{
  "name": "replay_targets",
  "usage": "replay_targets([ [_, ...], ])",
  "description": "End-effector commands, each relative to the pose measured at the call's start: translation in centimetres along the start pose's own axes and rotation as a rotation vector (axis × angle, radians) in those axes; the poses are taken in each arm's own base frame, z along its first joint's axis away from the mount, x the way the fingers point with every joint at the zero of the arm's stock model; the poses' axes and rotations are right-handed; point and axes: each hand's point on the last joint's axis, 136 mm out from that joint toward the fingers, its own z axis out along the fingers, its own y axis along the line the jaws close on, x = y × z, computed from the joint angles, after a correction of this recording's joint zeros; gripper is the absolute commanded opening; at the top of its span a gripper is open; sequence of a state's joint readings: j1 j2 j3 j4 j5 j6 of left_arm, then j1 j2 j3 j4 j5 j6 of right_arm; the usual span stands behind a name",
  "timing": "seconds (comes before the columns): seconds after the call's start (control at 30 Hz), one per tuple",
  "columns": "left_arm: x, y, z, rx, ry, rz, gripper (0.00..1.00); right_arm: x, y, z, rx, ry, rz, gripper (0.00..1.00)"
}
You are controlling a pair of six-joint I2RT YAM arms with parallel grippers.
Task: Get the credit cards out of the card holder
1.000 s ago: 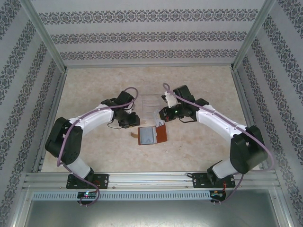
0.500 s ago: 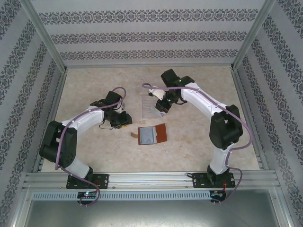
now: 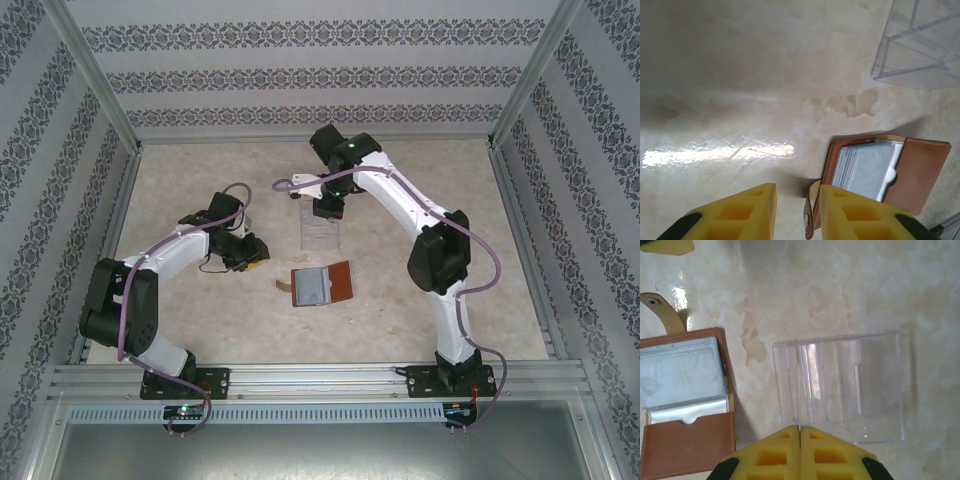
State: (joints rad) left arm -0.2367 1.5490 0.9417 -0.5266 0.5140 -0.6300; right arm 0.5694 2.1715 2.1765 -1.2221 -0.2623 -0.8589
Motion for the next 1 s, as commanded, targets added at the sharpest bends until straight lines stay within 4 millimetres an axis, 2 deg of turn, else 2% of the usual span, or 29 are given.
replay_targets([
  [0.0,-0.1,0.2,-0.3,0.015,0.001,0.014,0.29,0.8,0.7,0.4,-0.05,0.081,-0.046,0.0],
  [0.37,-0.7,-0.1,-0.4,0.011,0.017,0.024,0.29,0.4,0.7,3.0,-0.117,0.095,-0.055,0.0],
  [0.7,-1.2,-0.3,-1.2,-0.006,-0.013,0.026,0.29,1.9,-0.2,5.0,-0.128,0.149,-0.07,0.0],
  [0.97,-1.3,-0.4,-1.5,-0.007,-0.03,0.011,0.29,3.2,0.7,6.6,-0.219,0.172,-0.049,0.0],
])
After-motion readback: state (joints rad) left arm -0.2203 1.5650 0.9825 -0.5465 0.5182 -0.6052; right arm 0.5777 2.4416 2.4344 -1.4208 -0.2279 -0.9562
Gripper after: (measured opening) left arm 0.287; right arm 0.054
